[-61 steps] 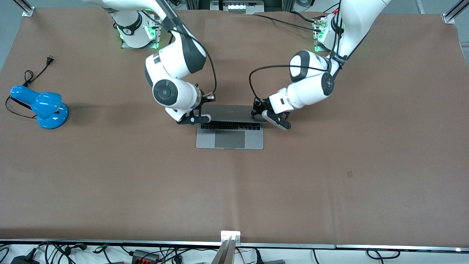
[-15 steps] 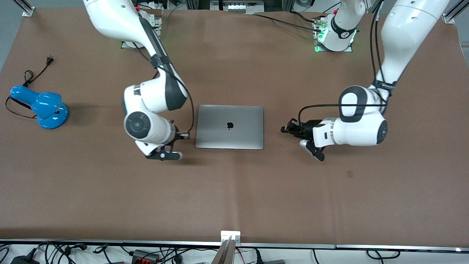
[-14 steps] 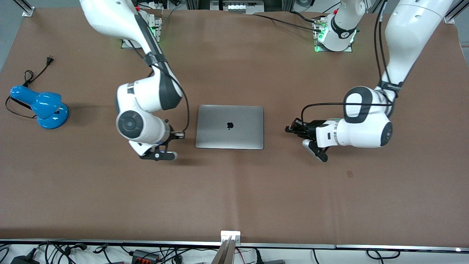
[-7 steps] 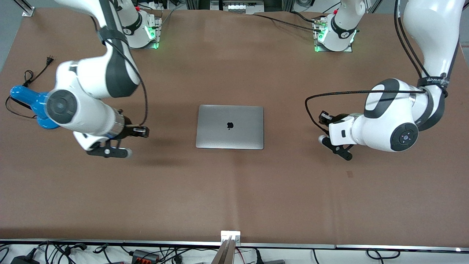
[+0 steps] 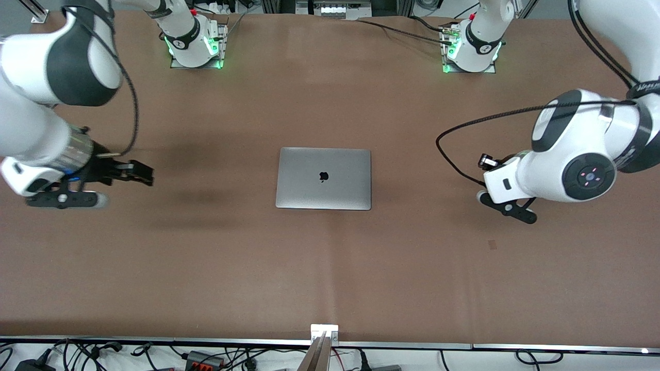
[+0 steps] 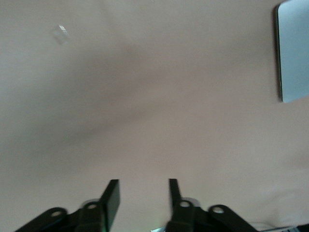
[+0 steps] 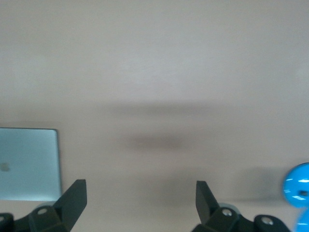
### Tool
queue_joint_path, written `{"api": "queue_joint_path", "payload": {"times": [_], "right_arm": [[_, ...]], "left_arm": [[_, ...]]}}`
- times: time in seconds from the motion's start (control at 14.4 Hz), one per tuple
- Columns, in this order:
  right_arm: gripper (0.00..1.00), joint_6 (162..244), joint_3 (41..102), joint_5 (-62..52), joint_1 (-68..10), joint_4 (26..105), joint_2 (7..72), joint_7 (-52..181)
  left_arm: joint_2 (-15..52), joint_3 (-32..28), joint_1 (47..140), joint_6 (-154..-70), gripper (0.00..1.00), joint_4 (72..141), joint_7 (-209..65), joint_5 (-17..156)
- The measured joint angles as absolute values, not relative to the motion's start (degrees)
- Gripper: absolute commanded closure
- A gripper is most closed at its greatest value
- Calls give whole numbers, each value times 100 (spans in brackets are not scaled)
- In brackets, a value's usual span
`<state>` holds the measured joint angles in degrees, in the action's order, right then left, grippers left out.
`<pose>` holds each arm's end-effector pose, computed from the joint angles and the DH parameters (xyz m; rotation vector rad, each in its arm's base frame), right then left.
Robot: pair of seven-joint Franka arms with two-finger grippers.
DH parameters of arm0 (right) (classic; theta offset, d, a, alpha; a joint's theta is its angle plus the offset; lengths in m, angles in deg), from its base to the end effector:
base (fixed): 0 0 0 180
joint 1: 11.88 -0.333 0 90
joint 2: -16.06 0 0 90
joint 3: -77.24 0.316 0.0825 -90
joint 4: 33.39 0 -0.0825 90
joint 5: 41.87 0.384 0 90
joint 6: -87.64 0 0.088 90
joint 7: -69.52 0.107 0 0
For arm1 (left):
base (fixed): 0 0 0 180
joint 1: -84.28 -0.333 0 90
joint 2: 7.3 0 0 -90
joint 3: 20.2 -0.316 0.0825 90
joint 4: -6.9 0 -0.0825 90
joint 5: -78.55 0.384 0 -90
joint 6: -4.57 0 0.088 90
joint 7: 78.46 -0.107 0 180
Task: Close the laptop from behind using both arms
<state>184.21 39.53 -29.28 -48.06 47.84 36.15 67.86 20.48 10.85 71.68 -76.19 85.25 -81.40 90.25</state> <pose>0.6451 0.0663 0.5312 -3.1349 -0.0070 0.0170 0.6312 -0.1197 0.4445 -3.0256 0.5717 0.5887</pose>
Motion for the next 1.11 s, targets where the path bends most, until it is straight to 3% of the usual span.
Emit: {"api": "queue_joint_path", "payload": {"times": [0.28, 0.56, 0.7, 0.91, 1.11], "right_arm": [[0, 18394, 3541, -2925, -4794, 4754, 3558, 6657], [0, 18407, 3582, -2923, -4716, 4748, 3559, 6763], [0, 18502, 4199, -2945, -4173, 4706, 3526, 6898], [0, 18817, 5722, -3395, -2744, 4664, 3361, 6944], [0, 18831, 7023, -3906, -1477, 4664, 3142, 6933]], "left_arm": [[1436, 1109, 7177, -7559, 0, 8491, -8075, 9026], [1064, 1018, 7190, -7531, 0, 8456, -7950, 9026], [821, 588, 7334, -7529, 0, 8441, -7594, 8878], [487, -733, 8075, -7517, 0, 8497, -7314, 8332], [94, -1607, 8487, -7888, 0, 8987, -7289, 8049]]}}
